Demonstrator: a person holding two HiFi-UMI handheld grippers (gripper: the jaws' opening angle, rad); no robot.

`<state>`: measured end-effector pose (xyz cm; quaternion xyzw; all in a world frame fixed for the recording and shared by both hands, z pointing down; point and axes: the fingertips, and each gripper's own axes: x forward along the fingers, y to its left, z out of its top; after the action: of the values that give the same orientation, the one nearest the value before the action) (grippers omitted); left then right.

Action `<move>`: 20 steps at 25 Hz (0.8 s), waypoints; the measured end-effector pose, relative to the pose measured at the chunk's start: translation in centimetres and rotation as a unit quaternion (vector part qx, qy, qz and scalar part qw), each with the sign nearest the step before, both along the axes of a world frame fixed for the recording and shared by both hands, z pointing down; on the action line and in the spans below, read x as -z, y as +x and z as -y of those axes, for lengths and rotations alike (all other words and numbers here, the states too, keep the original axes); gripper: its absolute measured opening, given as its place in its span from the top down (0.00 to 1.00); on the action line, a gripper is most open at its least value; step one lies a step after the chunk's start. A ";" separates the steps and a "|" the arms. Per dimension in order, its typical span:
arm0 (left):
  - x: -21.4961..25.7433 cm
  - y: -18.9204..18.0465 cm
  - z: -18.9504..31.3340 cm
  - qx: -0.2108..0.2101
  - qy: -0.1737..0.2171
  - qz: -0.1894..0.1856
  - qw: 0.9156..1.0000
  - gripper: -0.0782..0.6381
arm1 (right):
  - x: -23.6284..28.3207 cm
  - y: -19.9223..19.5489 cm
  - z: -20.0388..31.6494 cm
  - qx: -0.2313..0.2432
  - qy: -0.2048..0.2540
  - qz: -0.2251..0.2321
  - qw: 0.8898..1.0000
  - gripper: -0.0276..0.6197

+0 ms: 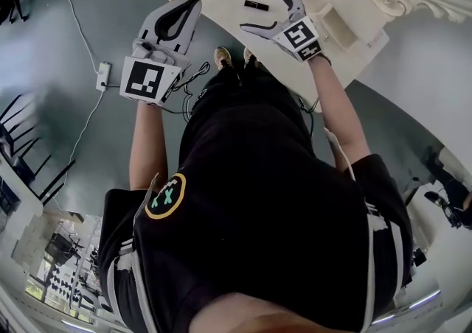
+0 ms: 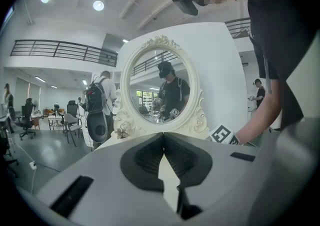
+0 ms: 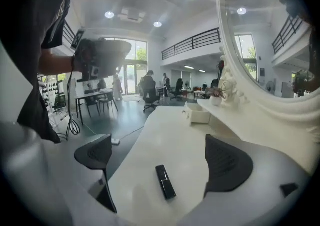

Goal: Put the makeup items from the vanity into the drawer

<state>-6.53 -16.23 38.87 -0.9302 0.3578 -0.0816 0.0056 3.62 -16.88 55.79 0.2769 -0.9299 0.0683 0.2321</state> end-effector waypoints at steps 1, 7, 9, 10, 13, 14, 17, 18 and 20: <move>-0.2 0.3 0.1 0.002 -0.001 0.002 1.000 0.86 | -1.4 0.4 0.3 0.003 -0.009 -0.009 1.000 0.03; -0.4 1.3 0.6 0.000 0.003 0.003 1.000 0.86 | -7.1 1.6 1.7 0.011 -0.056 -0.044 0.997 0.03; -0.3 1.7 0.6 0.001 0.004 0.003 1.000 0.86 | -8.4 1.9 1.9 0.015 -0.063 -0.056 0.996 0.03; -0.3 1.8 0.7 0.001 0.004 0.003 1.000 0.86 | -9.0 2.0 1.9 0.018 -0.065 -0.063 0.996 0.03; -0.2 1.8 0.8 0.004 0.003 0.004 1.000 0.86 | -10.3 2.2 2.2 0.025 -0.070 -0.083 0.994 0.03; -0.3 1.8 0.8 0.005 0.003 0.005 1.000 0.86 | -10.7 2.2 2.3 0.026 -0.074 -0.088 0.993 0.03; -0.3 1.7 0.8 0.009 0.003 0.006 1.000 0.86 | -12.0 2.6 2.4 0.026 -0.081 -0.103 0.991 0.03; -0.3 1.7 0.8 0.010 0.003 0.006 1.000 0.86 | -12.3 2.6 2.2 0.028 -0.084 -0.107 0.990 0.03; -0.2 1.6 0.7 0.011 0.003 0.006 1.000 0.86 | -12.4 2.5 2.0 0.032 -0.086 -0.113 0.989 0.03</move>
<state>-4.88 -16.97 39.07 -0.9257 0.3683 -0.0863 0.0093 6.13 -18.91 68.18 0.2324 -0.8967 0.1087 0.3607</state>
